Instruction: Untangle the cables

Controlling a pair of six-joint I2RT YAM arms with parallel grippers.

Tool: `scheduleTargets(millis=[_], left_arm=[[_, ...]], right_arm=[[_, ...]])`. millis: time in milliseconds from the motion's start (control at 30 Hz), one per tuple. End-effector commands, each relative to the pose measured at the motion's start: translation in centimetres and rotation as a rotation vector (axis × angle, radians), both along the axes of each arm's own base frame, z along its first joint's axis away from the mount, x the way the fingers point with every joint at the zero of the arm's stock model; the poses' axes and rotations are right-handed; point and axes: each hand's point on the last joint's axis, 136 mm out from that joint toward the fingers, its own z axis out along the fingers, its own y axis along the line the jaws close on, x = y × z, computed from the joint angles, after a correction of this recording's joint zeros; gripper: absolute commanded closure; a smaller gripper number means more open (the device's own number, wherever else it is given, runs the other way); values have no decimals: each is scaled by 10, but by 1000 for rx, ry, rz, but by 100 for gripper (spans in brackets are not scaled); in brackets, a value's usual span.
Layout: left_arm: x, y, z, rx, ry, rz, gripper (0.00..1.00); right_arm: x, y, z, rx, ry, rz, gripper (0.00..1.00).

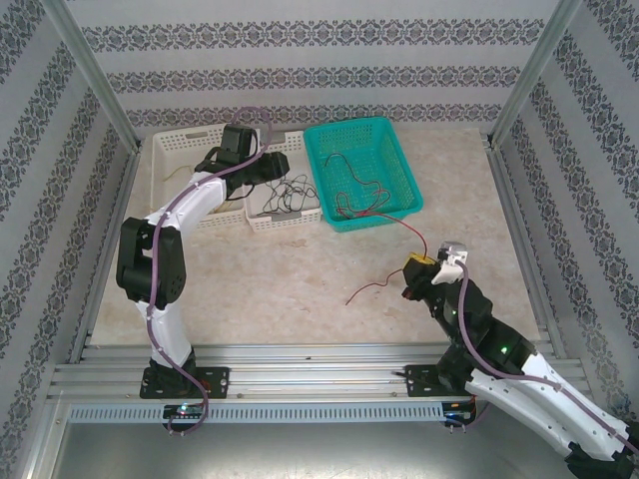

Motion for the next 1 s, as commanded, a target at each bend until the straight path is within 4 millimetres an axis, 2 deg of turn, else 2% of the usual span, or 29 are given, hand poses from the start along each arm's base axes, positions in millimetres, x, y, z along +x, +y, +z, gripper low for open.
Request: scheduleTargets(millis=[0, 133, 333, 400, 433, 533, 633, 833, 967], left_arm=[[-8, 2, 10, 17, -3, -27, 45], [-14, 4, 30, 22, -29, -31, 39], [-35, 12, 75, 60, -103, -45, 18], [-46, 16, 89, 69, -132, -45, 9], [-53, 20, 96, 70, -153, -33, 0], [-74, 30, 117, 61, -220, -1, 0], [-96, 44, 124, 76, -252, 50, 0], [-143, 81, 125, 136, -350, 185, 0], [-166, 103, 119, 133, -450, 288, 0]], right_arm=[[1, -2, 17, 14, -33, -4, 100], [1, -1, 28, 16, -49, 2, 100], [5, 2, 57, -38, -89, 6, 100], [8, 4, 66, -62, -96, 10, 100], [10, 6, 72, -76, -102, 10, 100], [15, 7, 89, -104, -125, -3, 100], [21, 13, 106, -140, -141, 4, 100], [39, 22, 129, -159, -120, 16, 100], [63, 24, 145, -101, -50, 36, 100]])
